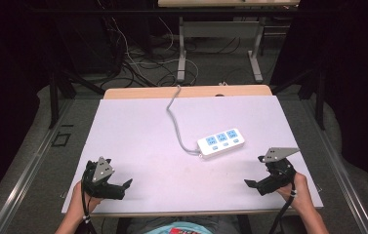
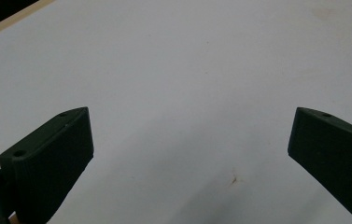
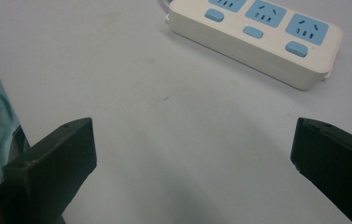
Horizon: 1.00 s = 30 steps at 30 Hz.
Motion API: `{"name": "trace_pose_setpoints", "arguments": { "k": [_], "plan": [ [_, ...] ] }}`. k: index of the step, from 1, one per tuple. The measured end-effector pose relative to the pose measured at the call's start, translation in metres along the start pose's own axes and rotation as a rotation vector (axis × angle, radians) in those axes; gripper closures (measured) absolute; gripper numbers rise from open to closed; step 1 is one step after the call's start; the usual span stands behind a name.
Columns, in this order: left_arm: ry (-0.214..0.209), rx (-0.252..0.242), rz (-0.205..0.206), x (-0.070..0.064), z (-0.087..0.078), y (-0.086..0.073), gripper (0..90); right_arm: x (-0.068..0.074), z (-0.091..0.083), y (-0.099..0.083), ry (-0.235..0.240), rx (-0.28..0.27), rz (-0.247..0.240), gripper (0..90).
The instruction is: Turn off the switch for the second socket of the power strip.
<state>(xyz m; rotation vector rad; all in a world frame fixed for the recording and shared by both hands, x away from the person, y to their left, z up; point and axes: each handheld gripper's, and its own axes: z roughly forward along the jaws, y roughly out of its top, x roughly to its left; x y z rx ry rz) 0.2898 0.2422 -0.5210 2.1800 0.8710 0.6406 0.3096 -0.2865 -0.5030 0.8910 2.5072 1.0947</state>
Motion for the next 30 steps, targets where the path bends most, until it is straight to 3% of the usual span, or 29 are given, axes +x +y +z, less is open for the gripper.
{"name": "trace_pose_setpoints", "arguments": {
  "k": [7,9,12,30],
  "plan": [
    [-0.006,0.005,0.003,-0.001,0.002,0.0,0.1,-0.007,-0.001,0.002,-0.011,0.016,0.023,0.0],
    [-0.003,0.007,0.013,-0.002,0.002,0.0,0.1,-0.01,0.0,0.003,-0.043,0.015,0.015,0.0],
    [-0.001,0.013,0.016,-0.002,0.002,0.0,0.1,-0.012,0.001,0.005,-0.055,0.02,0.032,0.0],
    [0.006,0.008,0.028,-0.001,0.004,0.001,0.1,-0.019,0.009,0.025,-0.026,0.035,0.033,0.0]
  ]
}}
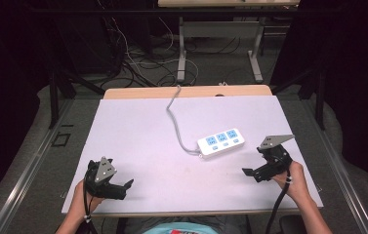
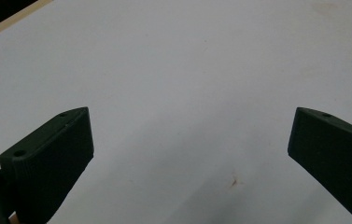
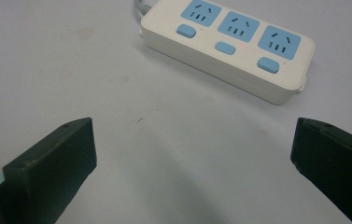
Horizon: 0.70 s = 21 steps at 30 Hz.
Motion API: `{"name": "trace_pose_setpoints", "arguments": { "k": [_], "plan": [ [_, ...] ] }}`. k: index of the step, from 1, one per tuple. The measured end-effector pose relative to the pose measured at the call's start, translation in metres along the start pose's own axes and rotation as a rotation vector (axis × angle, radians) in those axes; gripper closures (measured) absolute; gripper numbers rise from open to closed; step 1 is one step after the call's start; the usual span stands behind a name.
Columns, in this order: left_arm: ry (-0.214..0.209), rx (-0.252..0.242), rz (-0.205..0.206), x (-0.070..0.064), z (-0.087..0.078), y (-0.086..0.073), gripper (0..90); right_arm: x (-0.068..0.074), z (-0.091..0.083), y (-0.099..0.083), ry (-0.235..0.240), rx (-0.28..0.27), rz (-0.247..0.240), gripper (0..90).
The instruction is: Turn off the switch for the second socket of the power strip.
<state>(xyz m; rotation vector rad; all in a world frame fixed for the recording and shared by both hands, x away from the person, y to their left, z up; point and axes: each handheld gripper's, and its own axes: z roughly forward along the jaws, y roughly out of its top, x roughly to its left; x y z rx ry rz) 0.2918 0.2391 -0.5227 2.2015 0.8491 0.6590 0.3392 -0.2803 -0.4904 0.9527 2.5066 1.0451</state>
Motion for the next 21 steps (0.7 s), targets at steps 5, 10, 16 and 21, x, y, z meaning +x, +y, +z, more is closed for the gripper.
{"name": "trace_pose_setpoints", "arguments": {
  "k": [5,10,16,21],
  "plan": [
    [-0.008,0.003,-0.004,0.0,0.001,0.0,0.1,-0.003,0.002,0.007,-0.008,0.002,-0.001,0.0],
    [-0.008,0.003,-0.005,0.0,0.001,0.0,0.1,-0.006,0.005,0.012,-0.002,0.002,-0.004,0.0],
    [-0.005,0.008,-0.003,0.0,0.001,0.0,0.1,-0.009,0.008,0.019,0.005,0.002,-0.002,0.0],
    [-0.004,0.011,-0.007,0.0,0.001,0.0,0.1,-0.011,0.01,0.025,0.01,0.012,0.002,0.0]
  ]
}}
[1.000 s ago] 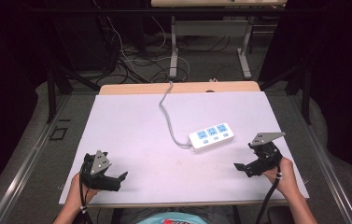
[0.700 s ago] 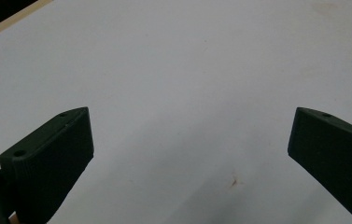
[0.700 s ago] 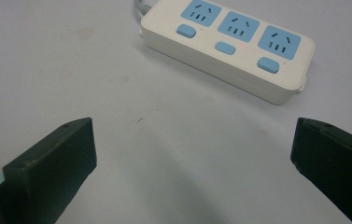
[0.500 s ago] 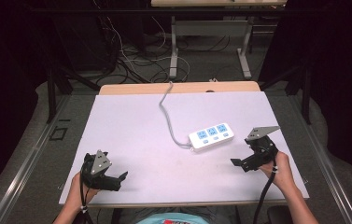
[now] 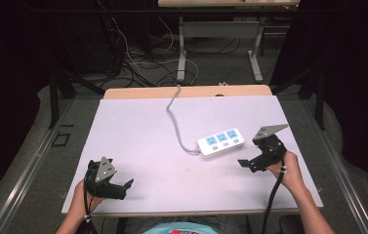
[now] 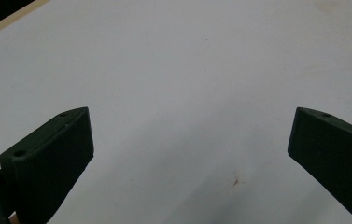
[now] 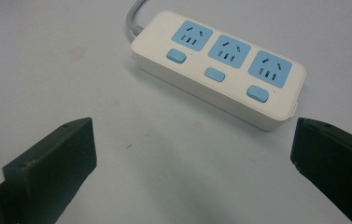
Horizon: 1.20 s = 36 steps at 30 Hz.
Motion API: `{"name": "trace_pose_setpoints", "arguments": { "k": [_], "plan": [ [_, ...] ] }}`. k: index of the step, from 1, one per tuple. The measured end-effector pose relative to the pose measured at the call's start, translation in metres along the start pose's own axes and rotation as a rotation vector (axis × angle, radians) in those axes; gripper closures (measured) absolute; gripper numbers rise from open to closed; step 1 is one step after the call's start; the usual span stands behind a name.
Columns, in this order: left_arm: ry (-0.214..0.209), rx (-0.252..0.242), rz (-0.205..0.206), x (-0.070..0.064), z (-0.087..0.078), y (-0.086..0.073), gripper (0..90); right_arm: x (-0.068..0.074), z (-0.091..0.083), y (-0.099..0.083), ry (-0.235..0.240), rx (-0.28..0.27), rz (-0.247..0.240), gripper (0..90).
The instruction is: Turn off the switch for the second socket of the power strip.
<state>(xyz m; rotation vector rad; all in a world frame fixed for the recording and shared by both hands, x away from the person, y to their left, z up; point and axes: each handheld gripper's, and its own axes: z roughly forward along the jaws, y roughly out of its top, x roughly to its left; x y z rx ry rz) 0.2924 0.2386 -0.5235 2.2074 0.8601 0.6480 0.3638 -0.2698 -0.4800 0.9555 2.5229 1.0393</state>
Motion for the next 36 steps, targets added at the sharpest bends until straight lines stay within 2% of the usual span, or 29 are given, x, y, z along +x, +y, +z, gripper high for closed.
{"name": "trace_pose_setpoints", "arguments": {
  "k": [10,18,19,20,23,32,36],
  "plan": [
    [-0.002,0.001,0.006,0.0,0.0,0.0,0.1,-0.006,0.004,0.01,-0.001,0.005,-0.004,0.0],
    [-0.004,-0.001,0.008,0.0,0.0,0.0,0.1,-0.012,0.006,0.017,-0.011,-0.014,-0.002,0.0],
    [-0.004,-0.001,0.008,0.0,0.0,0.0,0.1,-0.013,0.006,0.018,0.004,-0.003,-0.007,0.0],
    [-0.004,-0.001,0.009,0.0,0.0,0.0,0.1,-0.013,0.008,0.019,-0.007,-0.007,-0.004,0.0],
    [-0.004,-0.001,0.008,0.001,0.0,0.0,0.1,-0.014,0.009,0.021,0.008,-0.002,-0.001,0.0],
    [-0.004,-0.001,0.01,0.001,-0.001,0.0,0.1,-0.016,0.015,0.028,0.012,0.011,0.002,0.0],
    [-0.004,-0.001,0.011,0.0,-0.001,0.0,0.1,-0.016,0.018,0.032,0.011,0.0,0.005,0.0]
  ]
}}
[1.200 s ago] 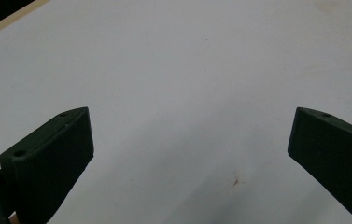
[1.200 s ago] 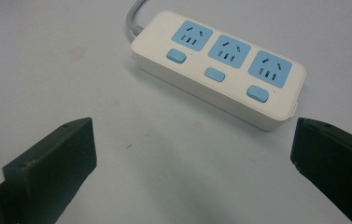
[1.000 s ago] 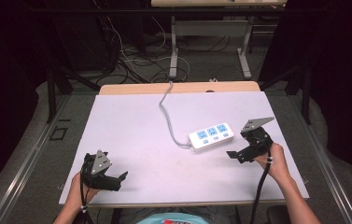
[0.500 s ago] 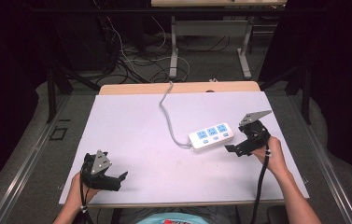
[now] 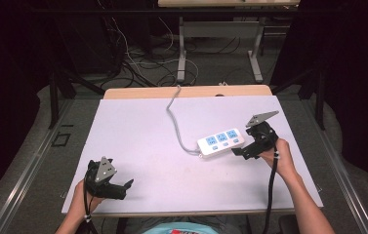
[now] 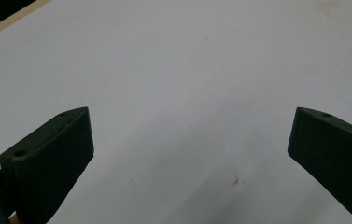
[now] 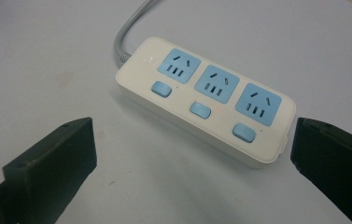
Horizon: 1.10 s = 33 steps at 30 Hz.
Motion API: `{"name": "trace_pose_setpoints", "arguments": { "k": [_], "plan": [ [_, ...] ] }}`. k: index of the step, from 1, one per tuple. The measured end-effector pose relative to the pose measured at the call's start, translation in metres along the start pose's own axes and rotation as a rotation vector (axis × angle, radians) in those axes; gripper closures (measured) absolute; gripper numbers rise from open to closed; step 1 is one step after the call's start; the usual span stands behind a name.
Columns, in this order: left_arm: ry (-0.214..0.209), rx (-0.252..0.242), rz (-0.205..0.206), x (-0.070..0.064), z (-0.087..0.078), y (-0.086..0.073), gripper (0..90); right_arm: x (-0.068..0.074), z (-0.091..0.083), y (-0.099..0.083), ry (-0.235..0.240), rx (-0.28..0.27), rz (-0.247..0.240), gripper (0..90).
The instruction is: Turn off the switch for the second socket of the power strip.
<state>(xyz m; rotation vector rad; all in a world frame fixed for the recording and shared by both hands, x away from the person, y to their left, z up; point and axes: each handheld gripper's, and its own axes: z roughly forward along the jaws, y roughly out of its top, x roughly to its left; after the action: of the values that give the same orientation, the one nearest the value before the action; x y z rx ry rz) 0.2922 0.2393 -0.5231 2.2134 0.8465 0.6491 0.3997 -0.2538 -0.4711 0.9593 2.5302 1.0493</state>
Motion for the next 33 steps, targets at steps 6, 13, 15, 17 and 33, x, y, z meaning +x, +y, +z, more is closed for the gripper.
{"name": "trace_pose_setpoints", "arguments": {
  "k": [6,13,15,17,33],
  "plan": [
    [0.0,-0.001,-0.001,0.0,0.0,0.0,0.1,-0.001,0.004,0.005,0.007,0.005,-0.011,0.0],
    [0.001,-0.005,-0.004,0.0,0.0,0.0,0.1,-0.002,0.007,0.011,0.005,0.013,-0.014,0.0],
    [0.0,-0.004,-0.004,0.0,0.0,0.0,0.1,-0.002,0.007,0.011,0.012,0.02,-0.005,0.0],
    [0.001,-0.005,-0.004,0.0,0.0,0.0,0.1,-0.002,0.008,0.013,0.013,0.022,-0.006,0.0],
    [0.005,0.001,0.002,0.0,-0.001,0.0,0.1,-0.006,0.019,0.024,0.012,0.026,-0.021,0.0]
  ]
}}
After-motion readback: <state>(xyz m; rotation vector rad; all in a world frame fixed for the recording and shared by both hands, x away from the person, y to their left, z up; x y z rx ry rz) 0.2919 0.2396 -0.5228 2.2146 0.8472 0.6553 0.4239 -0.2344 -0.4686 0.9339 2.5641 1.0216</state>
